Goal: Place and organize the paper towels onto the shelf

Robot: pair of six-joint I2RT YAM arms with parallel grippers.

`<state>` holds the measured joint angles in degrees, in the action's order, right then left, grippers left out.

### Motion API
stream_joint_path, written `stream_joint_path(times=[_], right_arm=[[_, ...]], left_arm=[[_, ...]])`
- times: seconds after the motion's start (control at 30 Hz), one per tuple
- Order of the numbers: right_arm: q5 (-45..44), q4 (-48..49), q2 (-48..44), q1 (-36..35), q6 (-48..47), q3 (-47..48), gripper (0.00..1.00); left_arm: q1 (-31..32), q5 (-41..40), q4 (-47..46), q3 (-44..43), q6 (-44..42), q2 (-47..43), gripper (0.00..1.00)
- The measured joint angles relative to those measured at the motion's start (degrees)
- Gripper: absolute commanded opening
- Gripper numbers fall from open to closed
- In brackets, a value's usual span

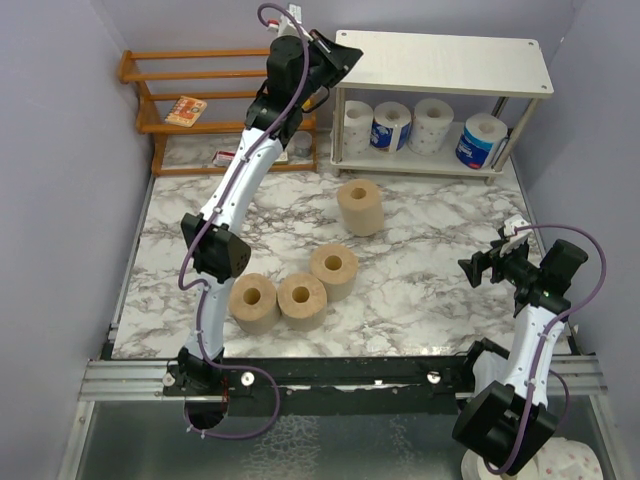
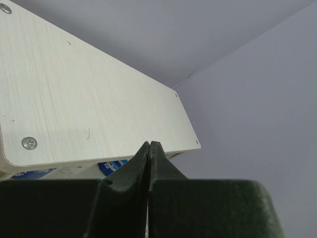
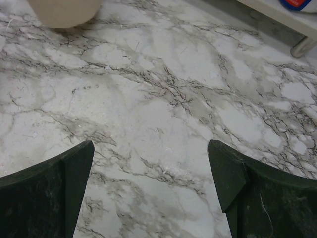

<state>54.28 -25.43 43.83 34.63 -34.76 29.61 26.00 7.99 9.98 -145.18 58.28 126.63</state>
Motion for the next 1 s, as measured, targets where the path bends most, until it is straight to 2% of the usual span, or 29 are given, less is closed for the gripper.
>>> stream_joint_path(times=[0.1,0.13,0.17,0.23,0.27,0.33,0.5,0.6,0.7,0.77,0.87,1.0], right_arm=[[0.0,0.0,0.0,0.0,0.0,0.0,0.99],[0.0,0.0,0.0,0.0,0.0,0.0,0.99],[0.0,0.0,0.0,0.0,0.0,0.0,0.99],[-0.02,0.02,0.0,0.0,0.0,0.0,0.99],[-0.02,0.02,0.0,0.0,0.02,0.0,0.99],[-0.02,0.04,0.02,0.0,0.02,0.0,1.0],[0.0,0.11,0.02,0.0,0.07,0.0,0.99],[0.02,-0.07,-0.33,0.0,1.31,0.26,0.99],[-0.39,-1.46,-0.76,0.0,3.15,3.89,0.99],[-1.79,-2.54,-0.26,0.0,4.39,10.08,0.99],[-4.33,-5.92,3.76,-0.02,8.52,22.16,0.99],[-6.4,-8.9,11.58,0.0,16.44,40.63,0.99]], left_arm=[[-0.04,-0.55,-0.07,-0.33,-0.46,0.04,0.0],[-0.07,-0.5,-0.04,-0.46,-0.76,0.04,0.03],[-0.09,-0.33,0.07,-0.61,-1.29,0.04,0.14],[-0.11,0.42,1.18,-0.59,-2.73,-0.11,0.5],[-0.17,1.14,2.08,1.16,-4.94,-1.14,0.64],[-0.5,2.93,3.89,7.89,-8.44,-5.05,0.72],[-3.04,9.81,8.85,28.37,-17.53,-16.98,0.74],[-9.57,16.15,9.9,40.85,-21.68,-23.67,0.74],[-17.9,19.19,11.15,48.39,-25.18,-27.58,0.74],[-25.4,19.61,12.96,53.81,-29.64,-31.36,0.77],[-31.26,17.51,17.38,56.13,-36.61,-35.43,0.77],[-32.22,13.99,22.03,57.51,-45.03,-40.09,0.77]])
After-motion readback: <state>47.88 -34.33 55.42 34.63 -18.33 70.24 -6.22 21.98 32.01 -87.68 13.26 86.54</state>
